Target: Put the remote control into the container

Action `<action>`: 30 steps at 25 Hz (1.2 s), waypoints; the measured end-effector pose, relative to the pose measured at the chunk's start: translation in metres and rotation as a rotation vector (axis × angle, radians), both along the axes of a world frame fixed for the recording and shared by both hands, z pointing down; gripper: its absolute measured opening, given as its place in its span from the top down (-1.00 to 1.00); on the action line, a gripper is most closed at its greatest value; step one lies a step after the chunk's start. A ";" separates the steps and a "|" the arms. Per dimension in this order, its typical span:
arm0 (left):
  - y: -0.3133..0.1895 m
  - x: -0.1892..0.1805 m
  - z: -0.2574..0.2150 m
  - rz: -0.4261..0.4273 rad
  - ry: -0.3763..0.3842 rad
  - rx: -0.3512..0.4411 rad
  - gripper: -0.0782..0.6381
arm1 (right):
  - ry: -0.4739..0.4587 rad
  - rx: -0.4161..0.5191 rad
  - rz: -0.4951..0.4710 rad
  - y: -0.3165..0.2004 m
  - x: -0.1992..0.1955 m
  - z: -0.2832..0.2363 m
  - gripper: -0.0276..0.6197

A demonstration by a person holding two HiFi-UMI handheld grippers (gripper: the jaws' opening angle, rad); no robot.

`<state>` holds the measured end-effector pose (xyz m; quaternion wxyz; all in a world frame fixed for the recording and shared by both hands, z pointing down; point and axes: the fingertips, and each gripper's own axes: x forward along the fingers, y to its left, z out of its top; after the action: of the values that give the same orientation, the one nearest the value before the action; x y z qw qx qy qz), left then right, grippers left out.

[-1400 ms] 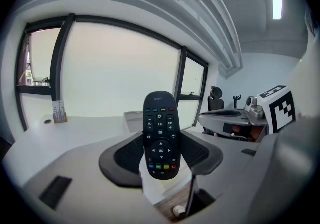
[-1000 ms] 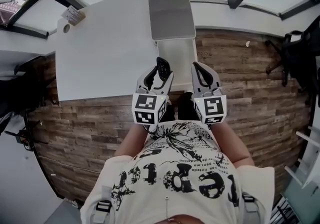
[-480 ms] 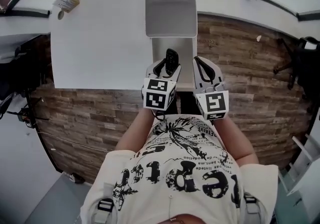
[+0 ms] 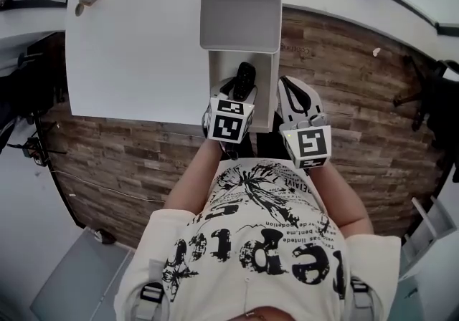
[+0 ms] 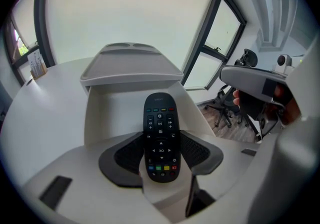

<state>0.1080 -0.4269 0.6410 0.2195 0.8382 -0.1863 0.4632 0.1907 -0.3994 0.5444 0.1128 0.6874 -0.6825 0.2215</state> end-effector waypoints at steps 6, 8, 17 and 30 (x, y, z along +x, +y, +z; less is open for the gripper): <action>-0.002 0.004 0.017 0.013 -0.018 -0.007 0.13 | -0.004 -0.024 -0.010 -0.007 0.011 0.010 0.91; -0.003 0.006 0.018 0.020 -0.017 -0.001 0.13 | -0.008 -0.019 -0.013 -0.010 0.011 0.008 0.91; 0.003 0.015 -0.014 0.089 0.041 0.073 0.13 | 0.004 0.002 -0.018 -0.015 0.008 -0.002 0.91; -0.025 0.001 -0.127 0.044 0.284 0.386 0.76 | 0.077 0.102 0.082 -0.007 -0.012 -0.055 0.91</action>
<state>0.1093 -0.4523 0.5141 0.0694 0.9252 -0.2204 0.3010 0.1783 -0.4064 0.4893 0.0944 0.7276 -0.6594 0.1642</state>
